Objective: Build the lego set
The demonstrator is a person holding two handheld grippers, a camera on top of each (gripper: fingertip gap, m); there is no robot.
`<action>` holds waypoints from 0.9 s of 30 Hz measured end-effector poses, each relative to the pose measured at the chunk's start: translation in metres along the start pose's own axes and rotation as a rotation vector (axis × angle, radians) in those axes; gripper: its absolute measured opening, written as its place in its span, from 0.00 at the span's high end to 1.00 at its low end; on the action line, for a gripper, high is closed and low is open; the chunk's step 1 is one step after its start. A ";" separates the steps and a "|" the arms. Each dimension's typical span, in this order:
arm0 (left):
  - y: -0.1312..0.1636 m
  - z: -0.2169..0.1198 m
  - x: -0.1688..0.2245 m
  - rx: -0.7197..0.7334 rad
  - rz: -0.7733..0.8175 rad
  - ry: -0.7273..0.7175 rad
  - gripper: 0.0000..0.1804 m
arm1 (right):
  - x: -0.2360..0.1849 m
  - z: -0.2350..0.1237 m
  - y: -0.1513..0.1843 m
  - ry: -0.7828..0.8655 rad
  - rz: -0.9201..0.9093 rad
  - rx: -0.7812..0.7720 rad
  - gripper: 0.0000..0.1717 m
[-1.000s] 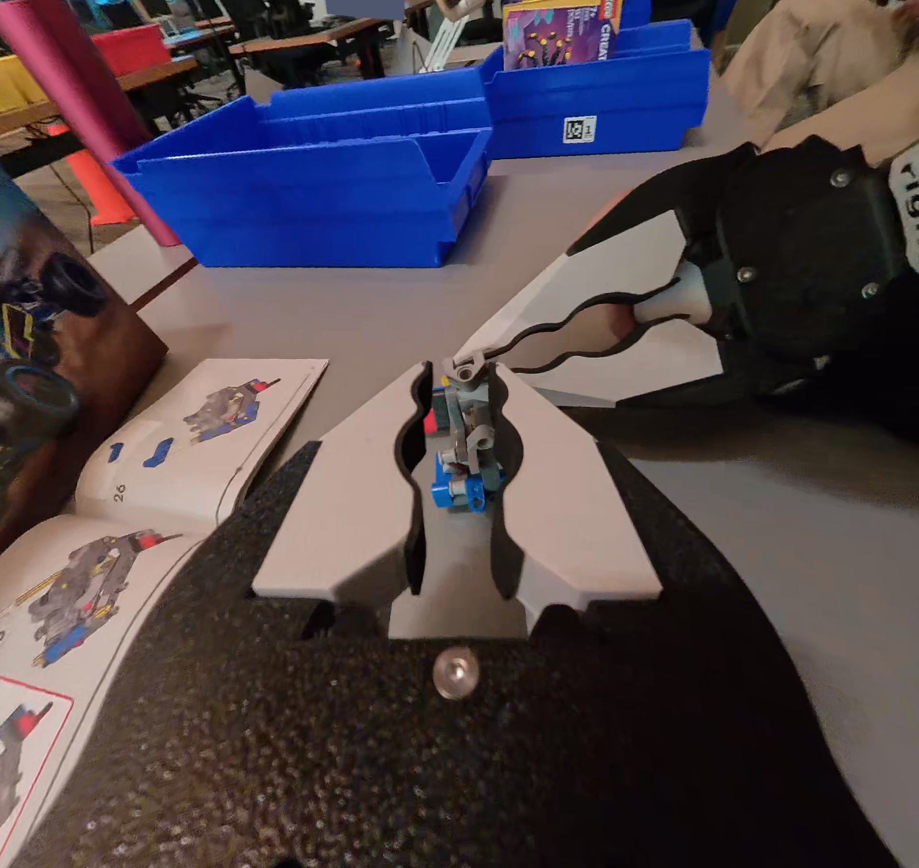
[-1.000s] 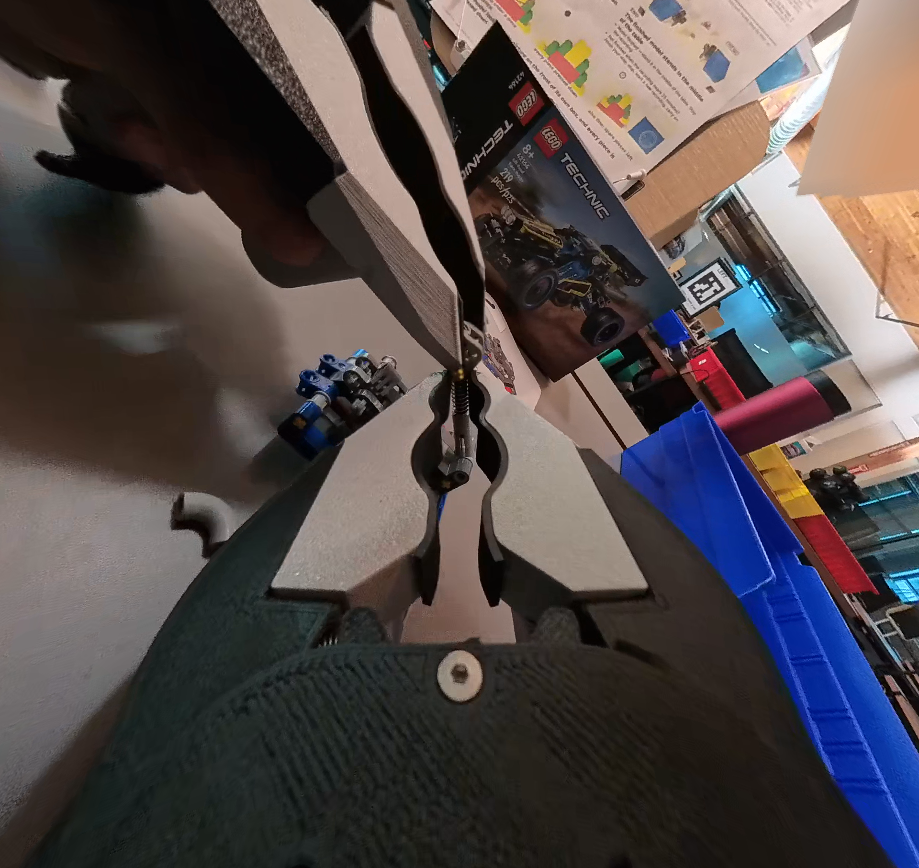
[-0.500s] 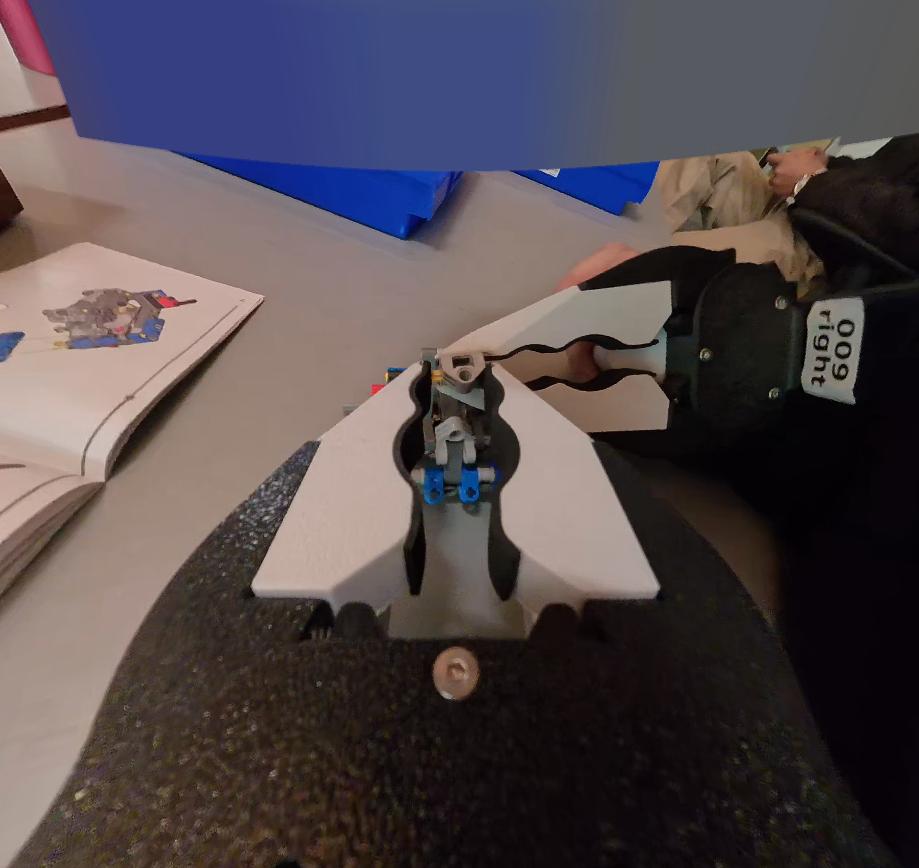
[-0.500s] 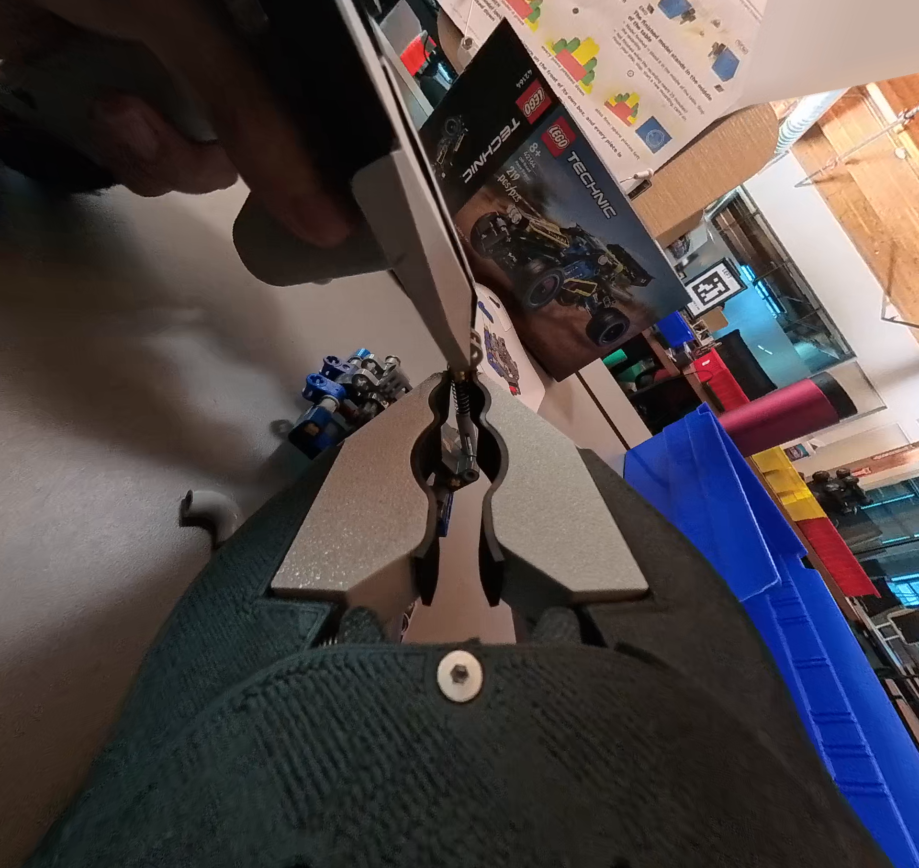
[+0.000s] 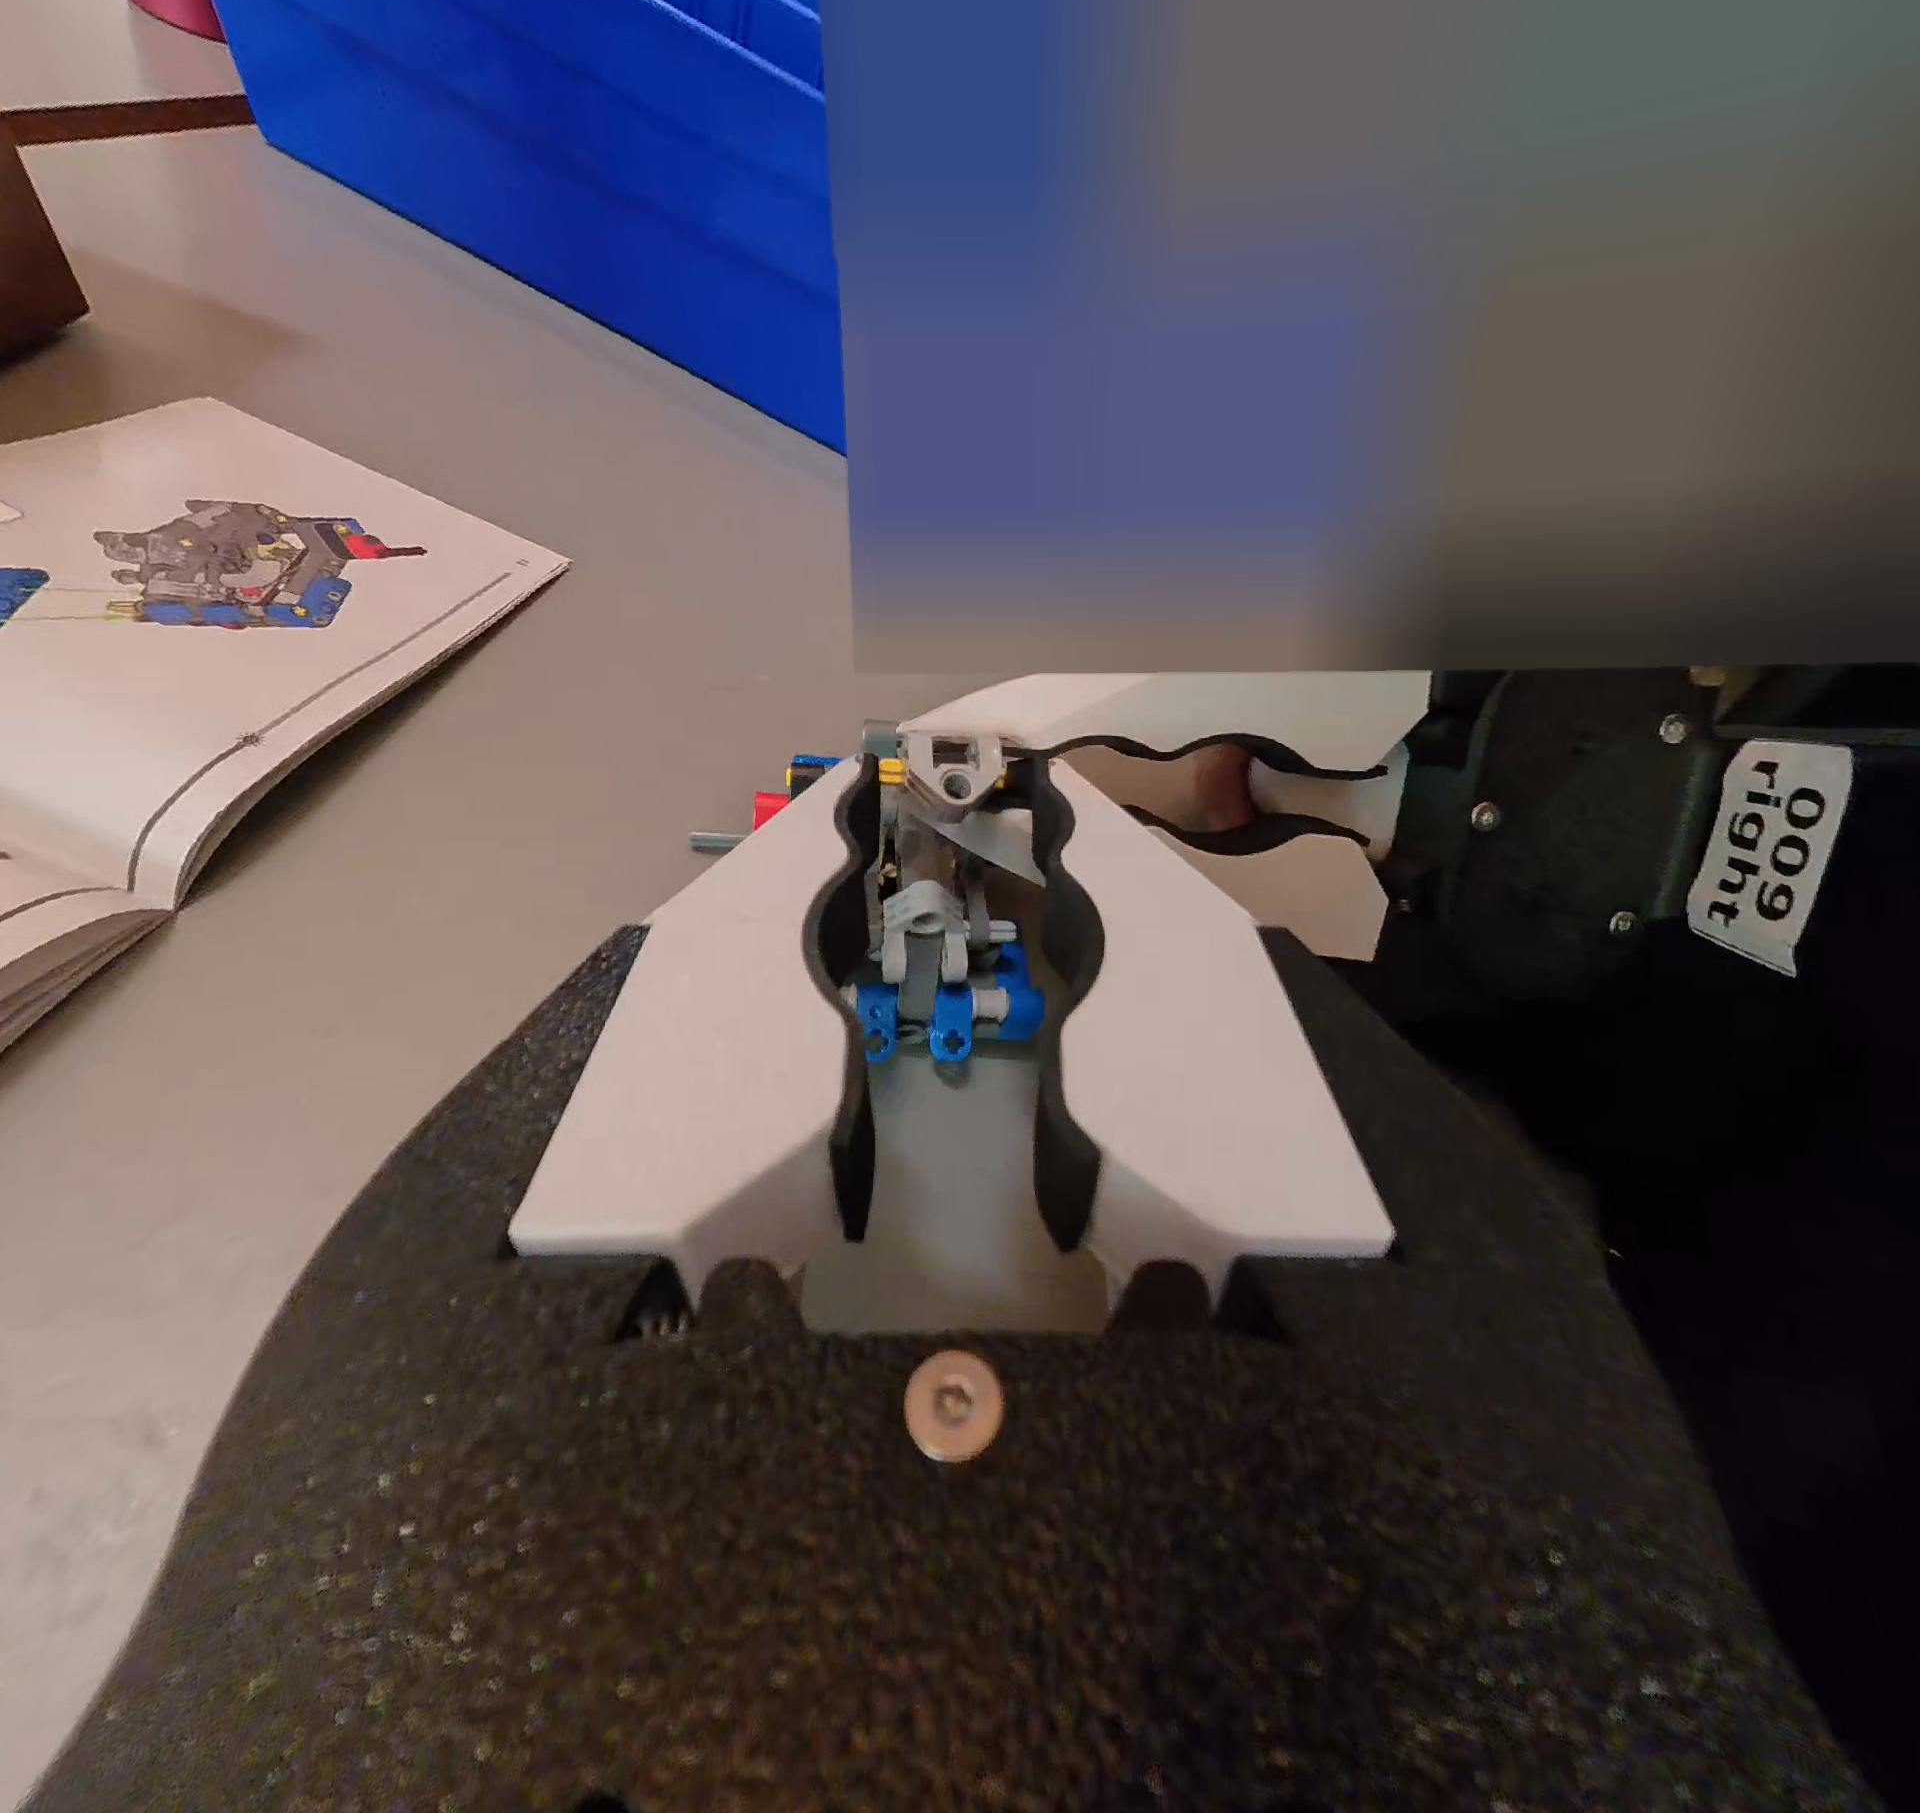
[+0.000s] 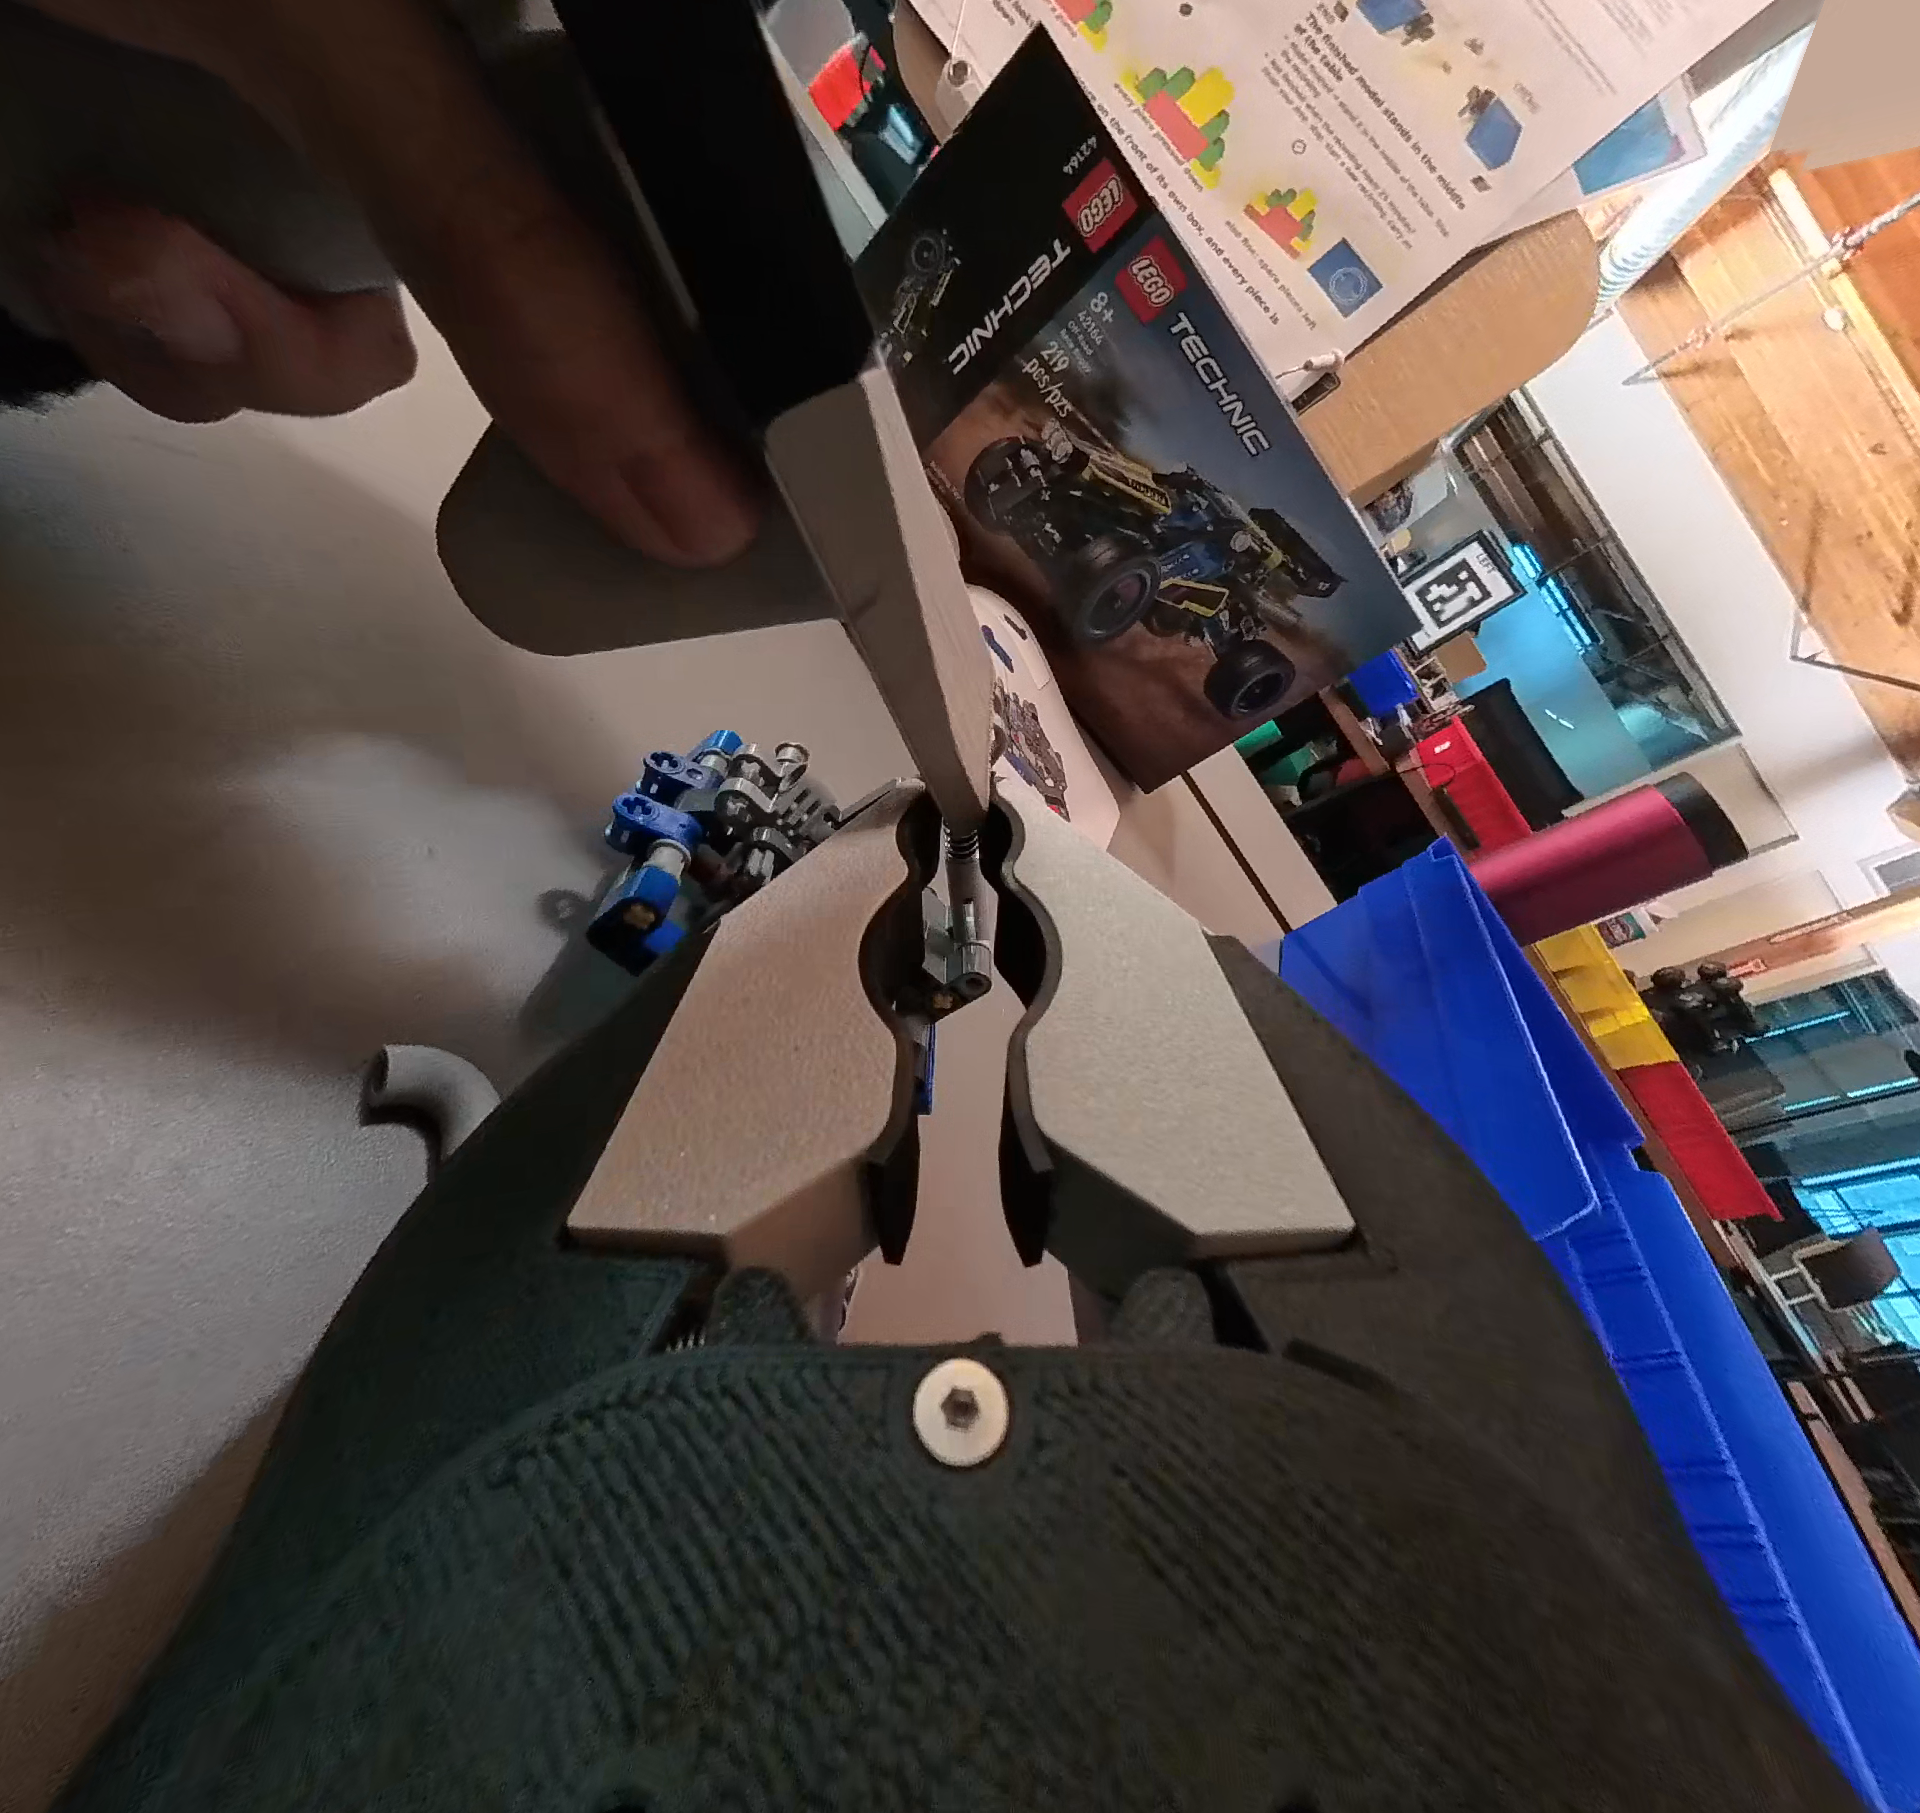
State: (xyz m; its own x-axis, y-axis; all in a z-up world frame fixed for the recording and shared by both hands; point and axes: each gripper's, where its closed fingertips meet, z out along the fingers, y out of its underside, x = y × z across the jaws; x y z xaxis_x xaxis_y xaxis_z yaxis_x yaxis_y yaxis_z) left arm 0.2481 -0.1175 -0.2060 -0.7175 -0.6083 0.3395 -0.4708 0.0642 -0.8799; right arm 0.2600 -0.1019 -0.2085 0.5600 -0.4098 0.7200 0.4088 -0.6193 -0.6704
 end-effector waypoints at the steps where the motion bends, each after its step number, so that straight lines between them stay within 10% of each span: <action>1: -0.001 -0.001 0.001 0.000 0.007 0.006 0.86 | 0.000 0.000 0.000 0.000 0.005 0.005 0.98; 27: 0.004 -0.004 -0.005 -0.035 0.124 0.056 0.90 | -0.005 0.000 0.001 -0.050 -0.023 0.032 0.93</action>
State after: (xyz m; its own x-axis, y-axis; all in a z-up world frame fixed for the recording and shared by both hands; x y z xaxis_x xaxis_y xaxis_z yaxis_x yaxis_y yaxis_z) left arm 0.2472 -0.1109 -0.2099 -0.7984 -0.5489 0.2474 -0.3934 0.1644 -0.9046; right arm 0.2578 -0.1010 -0.2126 0.5849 -0.3615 0.7261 0.4441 -0.6064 -0.6596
